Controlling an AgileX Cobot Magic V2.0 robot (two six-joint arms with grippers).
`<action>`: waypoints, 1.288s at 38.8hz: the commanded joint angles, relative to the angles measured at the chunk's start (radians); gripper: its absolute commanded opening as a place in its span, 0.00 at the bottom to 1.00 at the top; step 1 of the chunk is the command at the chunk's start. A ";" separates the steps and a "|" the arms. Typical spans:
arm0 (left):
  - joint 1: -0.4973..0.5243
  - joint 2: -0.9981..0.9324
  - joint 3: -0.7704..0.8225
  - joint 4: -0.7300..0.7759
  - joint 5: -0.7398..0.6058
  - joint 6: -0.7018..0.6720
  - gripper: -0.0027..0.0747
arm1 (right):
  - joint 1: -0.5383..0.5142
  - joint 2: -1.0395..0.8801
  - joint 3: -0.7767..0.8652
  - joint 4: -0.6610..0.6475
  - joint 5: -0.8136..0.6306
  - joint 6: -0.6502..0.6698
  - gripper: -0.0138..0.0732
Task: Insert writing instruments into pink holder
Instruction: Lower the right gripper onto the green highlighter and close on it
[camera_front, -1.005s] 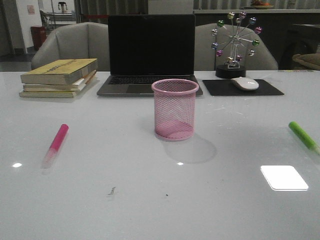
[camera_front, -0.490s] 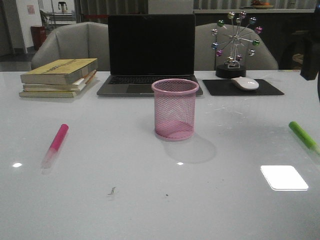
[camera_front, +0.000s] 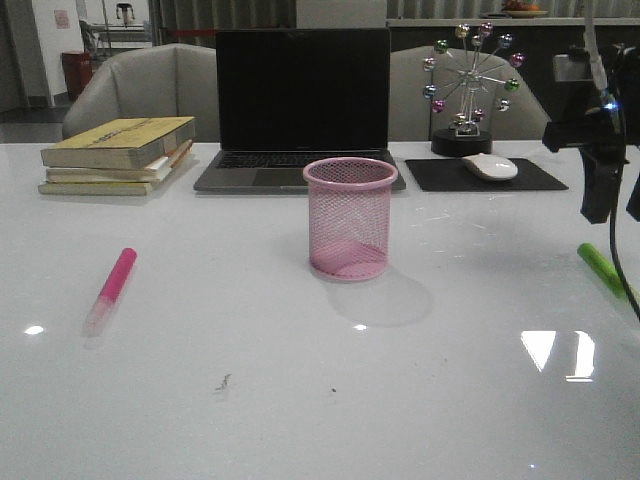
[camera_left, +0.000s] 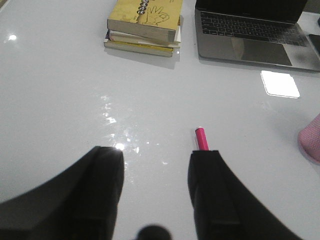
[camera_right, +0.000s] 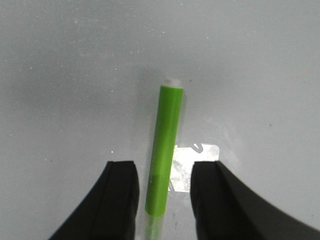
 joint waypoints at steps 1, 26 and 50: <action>0.003 -0.001 -0.035 -0.007 -0.068 -0.002 0.53 | -0.005 -0.018 -0.035 -0.008 -0.037 -0.001 0.60; 0.003 -0.001 -0.035 -0.007 -0.068 -0.002 0.53 | -0.005 0.069 -0.037 0.014 -0.111 -0.001 0.60; 0.003 -0.001 -0.035 -0.007 -0.068 -0.002 0.53 | -0.005 0.138 -0.037 0.013 -0.118 -0.001 0.41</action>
